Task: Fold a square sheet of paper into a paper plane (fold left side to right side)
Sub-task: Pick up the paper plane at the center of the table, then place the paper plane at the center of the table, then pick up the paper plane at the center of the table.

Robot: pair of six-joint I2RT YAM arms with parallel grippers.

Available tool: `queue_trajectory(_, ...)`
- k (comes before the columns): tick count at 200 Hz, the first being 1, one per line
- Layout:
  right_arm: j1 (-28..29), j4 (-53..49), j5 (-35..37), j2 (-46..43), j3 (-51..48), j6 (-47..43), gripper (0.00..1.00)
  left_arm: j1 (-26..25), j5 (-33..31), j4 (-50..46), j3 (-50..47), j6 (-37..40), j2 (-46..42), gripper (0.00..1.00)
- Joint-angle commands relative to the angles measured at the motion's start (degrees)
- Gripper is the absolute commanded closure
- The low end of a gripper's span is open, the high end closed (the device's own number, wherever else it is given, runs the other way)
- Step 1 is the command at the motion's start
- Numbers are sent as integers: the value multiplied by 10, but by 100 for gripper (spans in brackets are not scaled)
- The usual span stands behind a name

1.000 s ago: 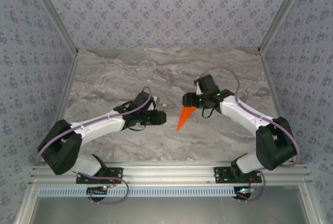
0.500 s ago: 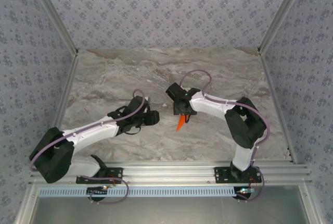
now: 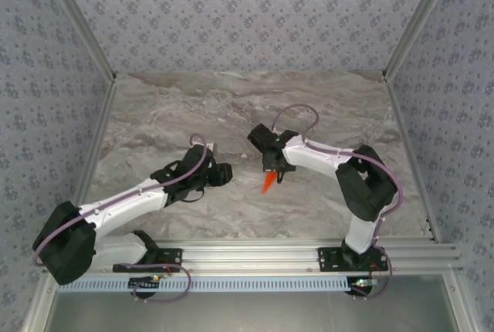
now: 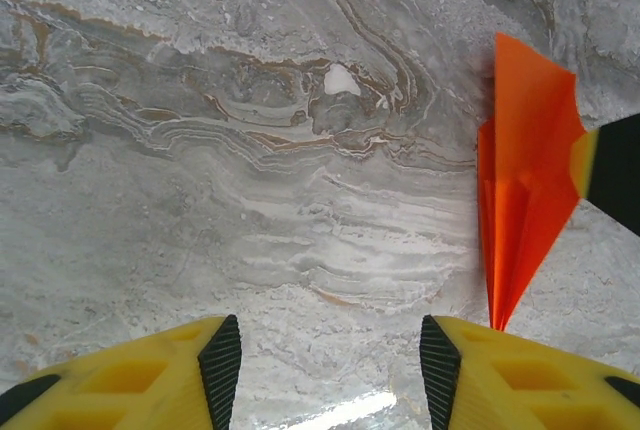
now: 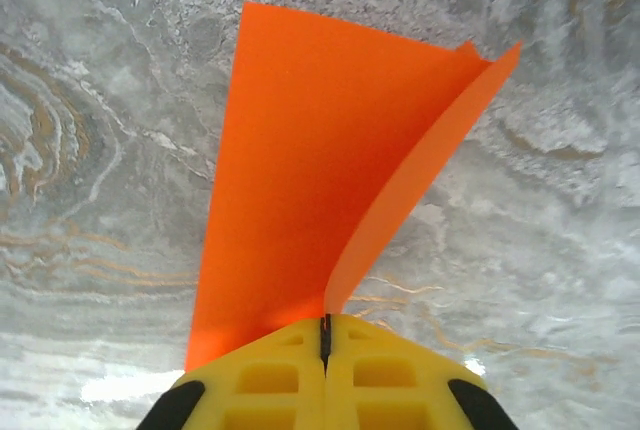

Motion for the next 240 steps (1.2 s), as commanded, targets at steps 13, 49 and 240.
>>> queue_trajectory(13,11,6,-3,-89,-21,-39,100,5,-18,-11,-3,6,-23,47)
queue_trajectory(49,9,141,-111,-184,-86,-100,100,6,-38,-29,-4,4,-41,46)
queue_trajectory(240,-105,110,-305,-262,-239,-207,42,8,-81,-60,-19,3,-121,29)
